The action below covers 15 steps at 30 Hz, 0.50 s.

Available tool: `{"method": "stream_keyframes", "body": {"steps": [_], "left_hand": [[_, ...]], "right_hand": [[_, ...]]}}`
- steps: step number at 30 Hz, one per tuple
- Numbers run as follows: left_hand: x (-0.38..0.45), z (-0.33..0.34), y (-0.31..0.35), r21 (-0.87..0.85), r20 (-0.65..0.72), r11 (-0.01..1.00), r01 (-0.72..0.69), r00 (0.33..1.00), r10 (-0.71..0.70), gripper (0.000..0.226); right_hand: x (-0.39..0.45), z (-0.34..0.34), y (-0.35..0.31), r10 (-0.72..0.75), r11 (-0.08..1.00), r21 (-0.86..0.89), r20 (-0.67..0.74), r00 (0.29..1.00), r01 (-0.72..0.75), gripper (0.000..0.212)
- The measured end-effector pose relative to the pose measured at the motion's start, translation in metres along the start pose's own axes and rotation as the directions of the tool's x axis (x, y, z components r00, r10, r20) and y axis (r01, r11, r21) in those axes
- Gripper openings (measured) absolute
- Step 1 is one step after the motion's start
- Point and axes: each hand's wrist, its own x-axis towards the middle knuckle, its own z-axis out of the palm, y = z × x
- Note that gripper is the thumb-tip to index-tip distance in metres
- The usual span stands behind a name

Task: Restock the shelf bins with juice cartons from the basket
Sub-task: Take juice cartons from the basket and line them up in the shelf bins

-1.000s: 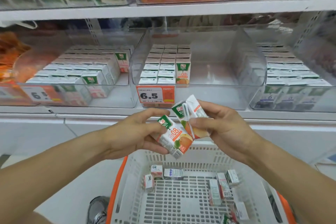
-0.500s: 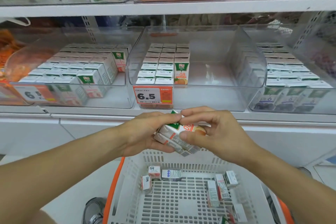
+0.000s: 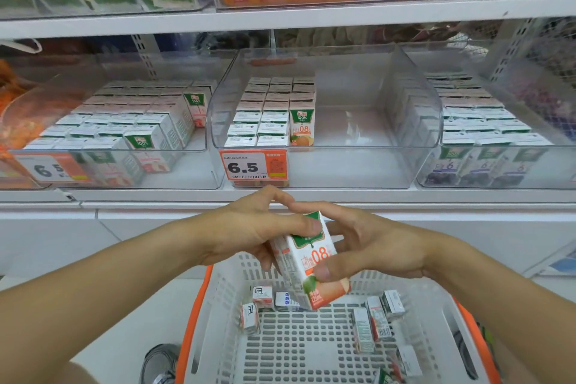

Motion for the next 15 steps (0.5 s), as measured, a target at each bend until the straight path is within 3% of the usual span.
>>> {"method": "stream_keyframes", "body": {"steps": [3,5,8,10,11,13,15], "left_hand": [[0.001,0.004,0.004,0.025,-0.077,1.0,-0.018,0.997,0.02,0.086],[-0.001,-0.002,0.012,-0.004,-0.077,0.998,-0.055,0.996,0.054,0.074],[-0.01,-0.023,0.024,-0.31,-0.084,0.94,-0.14,0.989,0.119,0.066],[-0.01,-0.038,0.027,-0.412,-0.247,0.868,-0.277,0.951,0.187,0.067],[-0.008,-0.043,0.027,-0.327,-0.37,0.868,-0.372,0.896,0.244,0.061],[-0.002,-0.045,0.023,0.095,-0.531,0.887,-0.452,0.73,0.429,0.036],[0.005,-0.044,0.016,0.462,-0.472,0.804,-0.373,0.664,0.58,0.031]], "right_hand": [[0.003,0.006,0.0,-0.06,0.995,0.078,0.012,0.998,0.058,0.076],[0.005,0.008,-0.001,-0.113,0.979,0.167,-0.018,0.993,0.115,0.068],[0.006,0.006,-0.007,-0.199,0.916,0.335,-0.102,0.975,0.222,0.072],[0.009,0.002,-0.016,-0.262,0.855,0.409,-0.192,0.946,0.32,0.089],[0.011,-0.002,-0.023,-0.292,0.827,0.418,-0.25,0.923,0.375,0.099],[0.016,-0.012,-0.039,-0.363,0.802,0.337,-0.38,0.851,0.492,0.102],[0.022,-0.024,-0.057,-0.433,0.802,0.171,-0.493,0.755,0.572,0.087]]}}
